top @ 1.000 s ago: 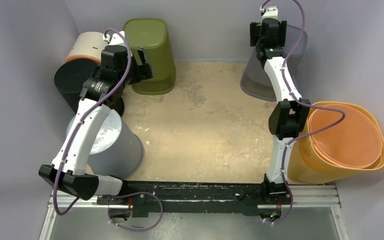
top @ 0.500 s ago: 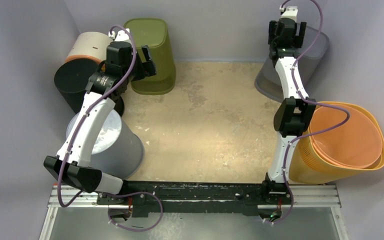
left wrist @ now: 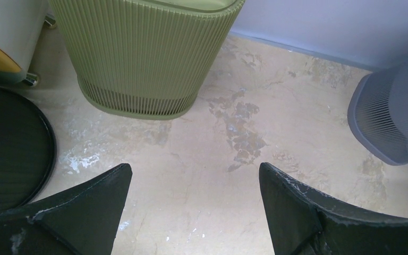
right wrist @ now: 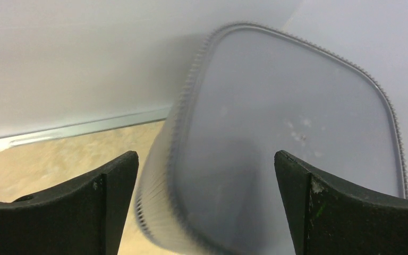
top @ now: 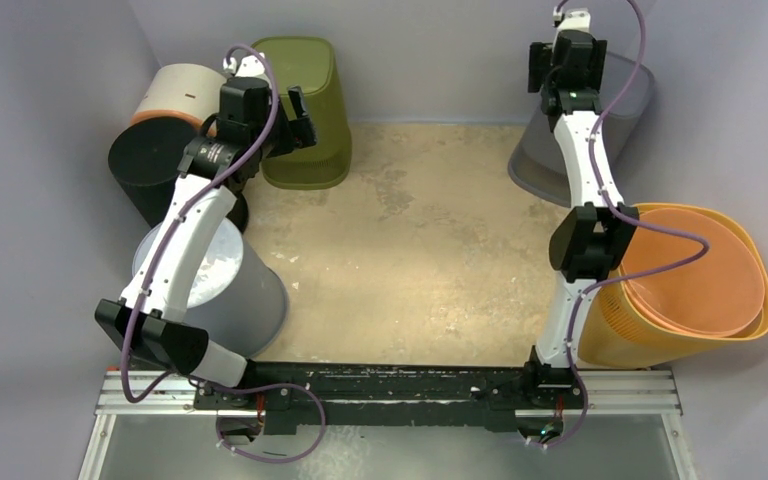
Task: Turn the large container upside down
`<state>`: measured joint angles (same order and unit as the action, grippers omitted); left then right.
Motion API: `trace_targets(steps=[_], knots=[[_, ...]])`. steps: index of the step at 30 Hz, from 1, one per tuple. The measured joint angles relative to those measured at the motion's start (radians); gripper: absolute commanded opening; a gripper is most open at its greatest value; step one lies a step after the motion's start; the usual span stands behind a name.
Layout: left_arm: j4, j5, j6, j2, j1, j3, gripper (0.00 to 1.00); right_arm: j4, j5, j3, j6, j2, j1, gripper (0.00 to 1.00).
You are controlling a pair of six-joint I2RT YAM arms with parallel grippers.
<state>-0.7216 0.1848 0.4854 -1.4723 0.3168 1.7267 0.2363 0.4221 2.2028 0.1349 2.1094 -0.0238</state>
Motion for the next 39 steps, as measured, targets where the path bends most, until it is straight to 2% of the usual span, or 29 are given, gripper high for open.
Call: trace_targets(steps=[3,8,12,16,20,26,31,39], knots=[[-0.002,-0.011,0.001,-0.011,0.0,0.004,0.87,0.058,-0.027,-0.01,-0.021,-0.06,0.034,1.0],[-0.001,-0.043,0.002,-0.016,0.0,0.004,0.87,0.131,-0.107,-0.148,-0.084,-0.272,0.086,1.0],[-0.003,-0.074,0.002,-0.023,0.0,0.004,0.87,0.215,-0.124,-0.178,-0.14,-0.408,0.09,1.0],[-0.003,-0.095,0.002,-0.04,0.005,0.001,0.87,0.308,-0.052,-0.23,-0.199,-0.511,0.121,1.0],[0.008,-0.13,0.003,-0.042,0.018,-0.032,0.87,0.43,0.005,-0.346,-0.277,-0.609,0.161,1.0],[0.037,-0.161,0.002,-0.06,0.077,-0.097,0.87,0.616,0.088,-0.523,-0.397,-0.763,0.16,1.0],[0.083,-0.179,0.001,-0.084,0.137,-0.158,0.87,0.752,0.137,-0.538,-0.492,-0.852,0.159,0.99],[0.151,-0.223,0.0,-0.084,0.143,-0.256,0.87,0.878,0.156,-0.569,-0.6,-0.933,0.154,1.0]])
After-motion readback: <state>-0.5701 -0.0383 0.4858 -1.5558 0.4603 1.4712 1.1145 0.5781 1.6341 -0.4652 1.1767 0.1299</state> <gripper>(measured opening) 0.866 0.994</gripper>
